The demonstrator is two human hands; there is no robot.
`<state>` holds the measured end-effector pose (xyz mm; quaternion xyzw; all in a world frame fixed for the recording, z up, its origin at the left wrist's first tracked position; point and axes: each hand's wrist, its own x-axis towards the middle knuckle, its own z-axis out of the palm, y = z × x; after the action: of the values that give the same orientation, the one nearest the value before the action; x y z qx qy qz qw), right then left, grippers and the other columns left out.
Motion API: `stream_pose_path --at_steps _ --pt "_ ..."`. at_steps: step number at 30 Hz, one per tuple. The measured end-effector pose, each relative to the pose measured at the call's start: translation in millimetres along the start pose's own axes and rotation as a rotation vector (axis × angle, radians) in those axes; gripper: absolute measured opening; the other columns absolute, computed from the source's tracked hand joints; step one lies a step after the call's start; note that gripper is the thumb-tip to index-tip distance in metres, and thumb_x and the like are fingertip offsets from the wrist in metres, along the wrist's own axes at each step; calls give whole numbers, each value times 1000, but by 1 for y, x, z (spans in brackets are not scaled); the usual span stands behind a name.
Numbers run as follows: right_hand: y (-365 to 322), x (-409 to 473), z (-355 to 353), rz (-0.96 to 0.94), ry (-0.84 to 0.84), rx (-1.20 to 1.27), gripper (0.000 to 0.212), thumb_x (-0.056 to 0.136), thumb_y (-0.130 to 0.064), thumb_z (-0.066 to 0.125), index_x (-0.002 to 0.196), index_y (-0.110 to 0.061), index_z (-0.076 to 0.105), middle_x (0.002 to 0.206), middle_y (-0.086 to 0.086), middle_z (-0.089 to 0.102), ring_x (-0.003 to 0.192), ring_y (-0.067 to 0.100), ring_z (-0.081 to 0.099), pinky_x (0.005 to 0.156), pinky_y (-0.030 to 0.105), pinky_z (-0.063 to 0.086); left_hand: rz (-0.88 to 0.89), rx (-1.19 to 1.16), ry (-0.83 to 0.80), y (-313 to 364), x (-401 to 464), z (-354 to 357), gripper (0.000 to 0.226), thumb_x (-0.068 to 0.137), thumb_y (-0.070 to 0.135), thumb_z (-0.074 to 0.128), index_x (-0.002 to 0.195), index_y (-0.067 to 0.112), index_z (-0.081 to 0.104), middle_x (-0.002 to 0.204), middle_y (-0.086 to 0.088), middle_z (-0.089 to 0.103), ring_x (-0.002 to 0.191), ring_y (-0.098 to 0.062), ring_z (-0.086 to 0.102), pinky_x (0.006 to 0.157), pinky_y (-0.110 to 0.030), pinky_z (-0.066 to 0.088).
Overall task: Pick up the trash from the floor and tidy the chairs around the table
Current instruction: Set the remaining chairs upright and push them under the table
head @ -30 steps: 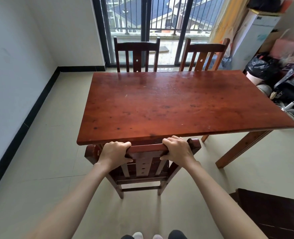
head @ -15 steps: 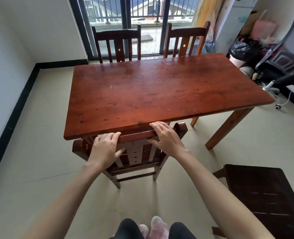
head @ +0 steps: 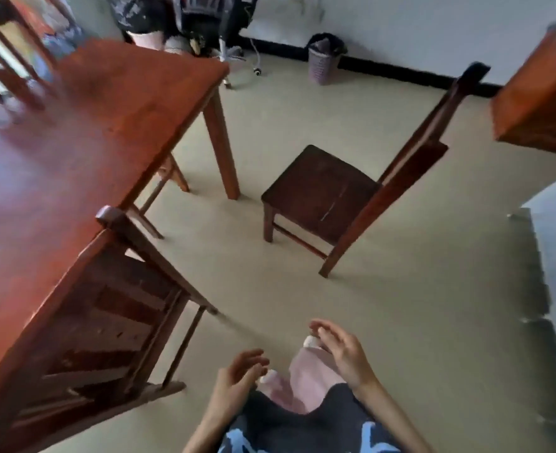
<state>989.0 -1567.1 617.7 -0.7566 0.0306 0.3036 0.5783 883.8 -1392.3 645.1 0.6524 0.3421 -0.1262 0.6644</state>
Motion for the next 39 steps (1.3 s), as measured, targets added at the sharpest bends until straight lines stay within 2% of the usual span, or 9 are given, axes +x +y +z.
stream_pose_path --at_steps 3,7,12,19,22,26,30,33,39 --pt "33 -30 -55 70 179 76 21 92 -9 51 92 -25 65 98 -1 69 97 20 64 90 28 47 -31 198 -214 4 18 27 21 88 -2 51 93 15 62 75 6 71 64 -2 67 62 -14 52" --pt "81 -73 -111 155 401 200 18 91 -7 52 92 -14 69 100 5 70 91 16 63 80 17 46 21 413 -381 26 47 79 22 89 2 51 95 20 62 80 5 72 68 -2 66 63 -16 49" --pt "137 -111 -170 286 621 392 29 89 0 53 77 -19 72 81 5 74 80 22 66 79 34 50 118 487 -470 67 75 187 25 91 3 49 92 24 62 86 5 71 80 -14 65 70 -26 47" --pt "150 -107 -311 317 555 268 24 87 3 55 79 -16 68 74 -3 74 78 16 69 67 15 48 202 381 -454 115 91 343 23 91 1 46 98 16 61 91 -2 70 82 -17 66 71 -25 49" --pt "134 -81 -364 271 516 210 15 84 -12 56 79 -21 67 79 -3 73 76 11 69 67 17 49 177 378 -440 122 97 380 22 91 1 48 99 16 62 90 -2 70 78 -11 67 71 -25 52" --pt "105 -24 -433 188 476 200 20 90 -4 53 88 -19 68 92 2 72 83 10 68 73 19 50 81 353 -393 123 118 410 22 90 0 50 93 17 65 79 -2 75 76 -16 69 76 -35 54" --pt "69 55 -498 91 438 200 20 90 -7 53 92 -21 68 98 0 72 92 12 67 83 25 50 29 346 -334 140 162 444 20 89 2 51 92 16 65 79 -2 75 75 -16 71 70 -26 57" --pt "32 115 -539 24 431 195 21 90 -6 54 89 -21 68 95 2 72 91 13 67 84 26 51 48 322 -305 174 202 474 19 89 -1 51 92 12 65 82 -5 73 69 -11 71 63 -19 56" --pt "-33 209 -591 -25 292 138 23 90 1 51 87 -16 67 91 2 71 82 8 67 75 18 51 98 242 -226 265 262 523 19 91 3 48 96 15 62 90 -8 69 82 -21 66 71 -27 52"
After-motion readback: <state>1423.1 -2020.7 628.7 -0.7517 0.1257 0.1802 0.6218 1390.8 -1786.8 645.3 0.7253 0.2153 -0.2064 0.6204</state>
